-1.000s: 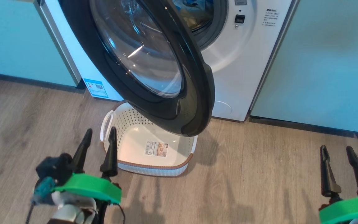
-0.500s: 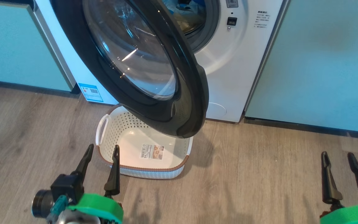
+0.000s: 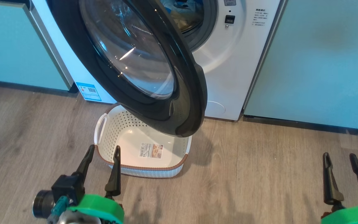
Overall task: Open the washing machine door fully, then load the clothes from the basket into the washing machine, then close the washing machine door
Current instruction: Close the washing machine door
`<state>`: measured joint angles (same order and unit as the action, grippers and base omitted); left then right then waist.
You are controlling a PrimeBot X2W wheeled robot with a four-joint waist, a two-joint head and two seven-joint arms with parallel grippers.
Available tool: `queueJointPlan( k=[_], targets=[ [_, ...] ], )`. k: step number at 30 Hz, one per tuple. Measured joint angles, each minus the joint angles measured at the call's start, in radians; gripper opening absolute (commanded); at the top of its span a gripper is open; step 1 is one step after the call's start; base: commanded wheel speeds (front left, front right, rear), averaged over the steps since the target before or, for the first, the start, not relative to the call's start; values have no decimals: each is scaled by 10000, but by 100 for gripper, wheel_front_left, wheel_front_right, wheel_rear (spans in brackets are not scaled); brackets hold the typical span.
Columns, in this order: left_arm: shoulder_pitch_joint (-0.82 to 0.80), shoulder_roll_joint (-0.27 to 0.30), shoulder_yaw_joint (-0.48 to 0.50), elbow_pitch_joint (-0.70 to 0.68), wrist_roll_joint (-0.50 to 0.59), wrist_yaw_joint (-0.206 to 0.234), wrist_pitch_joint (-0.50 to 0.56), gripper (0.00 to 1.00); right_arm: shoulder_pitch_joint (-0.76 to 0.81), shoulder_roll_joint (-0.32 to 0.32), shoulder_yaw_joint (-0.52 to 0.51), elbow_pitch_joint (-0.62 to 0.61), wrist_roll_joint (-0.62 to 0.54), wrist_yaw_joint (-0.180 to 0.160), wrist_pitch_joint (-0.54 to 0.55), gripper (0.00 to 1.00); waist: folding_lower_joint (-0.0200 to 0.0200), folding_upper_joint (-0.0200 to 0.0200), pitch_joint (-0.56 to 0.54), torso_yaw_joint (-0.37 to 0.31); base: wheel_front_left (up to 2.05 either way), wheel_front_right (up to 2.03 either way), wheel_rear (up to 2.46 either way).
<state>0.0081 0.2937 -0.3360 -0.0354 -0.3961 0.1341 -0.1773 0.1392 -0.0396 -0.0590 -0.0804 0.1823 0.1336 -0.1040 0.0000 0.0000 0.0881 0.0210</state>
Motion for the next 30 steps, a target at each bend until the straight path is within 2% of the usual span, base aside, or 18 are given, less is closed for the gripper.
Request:
queueJointPlan(
  k=[11,12,13,14,24,30],
  targets=[
    [-11,-4,-171,2,0,90,-29,100,-5,6,-58,-27,-219,0,-2,100,0,0,89,43,0,0,0],
    [-12,-6,-182,2,0,90,-31,100,-6,6,-63,-31,-238,0,-2,85,0,0,101,50,0,0,0],
    [-13,-6,-194,2,0,90,-31,100,-7,6,-79,-33,-242,0,-8,40,0,0,114,60,0,0,0],
    [-13,-6,-203,2,0,90,-59,100,-12,8,-96,-33,-242,0,-12,0,0,0,124,69,0,0,0],
    [-181,-65,-288,27,0,134,-167,100,-224,6,15,-148,-257,0,-6,0,0,0,237,363,0,0,0],
    [-318,-136,-437,104,2,117,-201,100,-1142,-201,1007,-658,-253,0,84,0,0,0,292,776,0,0,0]
  ],
)
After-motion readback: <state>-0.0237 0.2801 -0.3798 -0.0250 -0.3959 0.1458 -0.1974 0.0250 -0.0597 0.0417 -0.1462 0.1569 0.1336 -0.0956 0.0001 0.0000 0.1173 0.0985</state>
